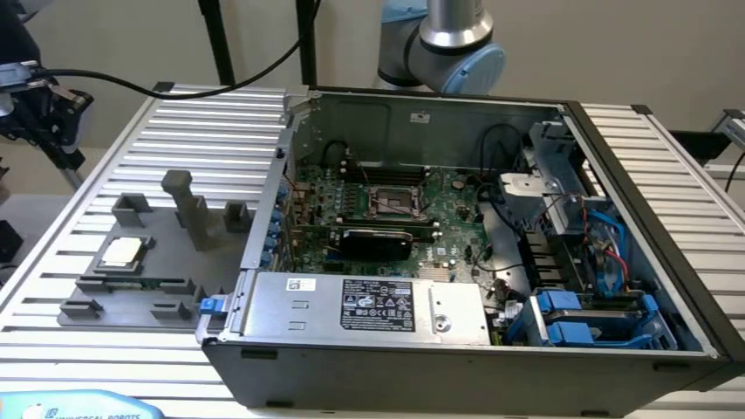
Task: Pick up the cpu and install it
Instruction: 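Pick up the cpu and move it towards the insertion slot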
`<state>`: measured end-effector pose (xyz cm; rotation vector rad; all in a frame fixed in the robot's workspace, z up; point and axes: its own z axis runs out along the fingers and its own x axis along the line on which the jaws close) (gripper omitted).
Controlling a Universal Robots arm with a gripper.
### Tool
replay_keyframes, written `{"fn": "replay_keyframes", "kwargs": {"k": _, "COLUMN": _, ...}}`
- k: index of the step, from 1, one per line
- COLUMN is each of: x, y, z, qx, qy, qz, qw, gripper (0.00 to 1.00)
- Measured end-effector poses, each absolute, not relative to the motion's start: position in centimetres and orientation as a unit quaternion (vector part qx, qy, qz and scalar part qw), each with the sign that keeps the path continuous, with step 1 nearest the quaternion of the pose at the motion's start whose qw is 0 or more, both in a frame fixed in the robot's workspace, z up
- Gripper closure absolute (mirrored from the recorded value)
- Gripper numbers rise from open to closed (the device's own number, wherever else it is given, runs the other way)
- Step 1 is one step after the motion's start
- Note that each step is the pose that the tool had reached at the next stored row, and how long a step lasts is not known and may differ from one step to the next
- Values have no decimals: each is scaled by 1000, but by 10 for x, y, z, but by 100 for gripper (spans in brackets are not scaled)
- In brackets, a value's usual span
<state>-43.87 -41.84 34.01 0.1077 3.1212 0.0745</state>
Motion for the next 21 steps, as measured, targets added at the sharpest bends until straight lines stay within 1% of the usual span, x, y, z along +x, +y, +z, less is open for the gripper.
{"fn": "replay_keyframes", "kwargs": {"k": 1, "x": -439, "y": -418, "z": 340, "qx": 34, "qy": 999, "qz": 24, "qw": 9, "gripper": 76}}
{"fn": "replay_keyframes", "kwargs": {"k": 2, "x": -439, "y": -418, "z": 340, "qx": 34, "qy": 999, "qz": 24, "qw": 9, "gripper": 70}}
{"fn": "replay_keyframes", "kwargs": {"k": 3, "x": -439, "y": -418, "z": 340, "qx": 34, "qy": 999, "qz": 24, "qw": 9, "gripper": 70}}
{"fn": "replay_keyframes", "kwargs": {"k": 7, "x": -438, "y": -418, "z": 335, "qx": 35, "qy": 999, "qz": 24, "qw": 9, "gripper": 47}}
{"fn": "replay_keyframes", "kwargs": {"k": 8, "x": -438, "y": -418, "z": 333, "qx": 34, "qy": 999, "qz": 24, "qw": 9, "gripper": 47}}
{"fn": "replay_keyframes", "kwargs": {"k": 9, "x": -438, "y": -418, "z": 332, "qx": 34, "qy": 999, "qz": 24, "qw": 9, "gripper": 41}}
{"fn": "replay_keyframes", "kwargs": {"k": 11, "x": -437, "y": -418, "z": 328, "qx": 34, "qy": 999, "qz": 24, "qw": 9, "gripper": 41}}
{"fn": "replay_keyframes", "kwargs": {"k": 12, "x": -436, "y": -418, "z": 326, "qx": 34, "qy": 999, "qz": 24, "qw": 9, "gripper": 35}}
{"fn": "replay_keyframes", "kwargs": {"k": 21, "x": -430, "y": -420, "z": 310, "qx": 34, "qy": 999, "qz": 24, "qw": 9, "gripper": 35}}
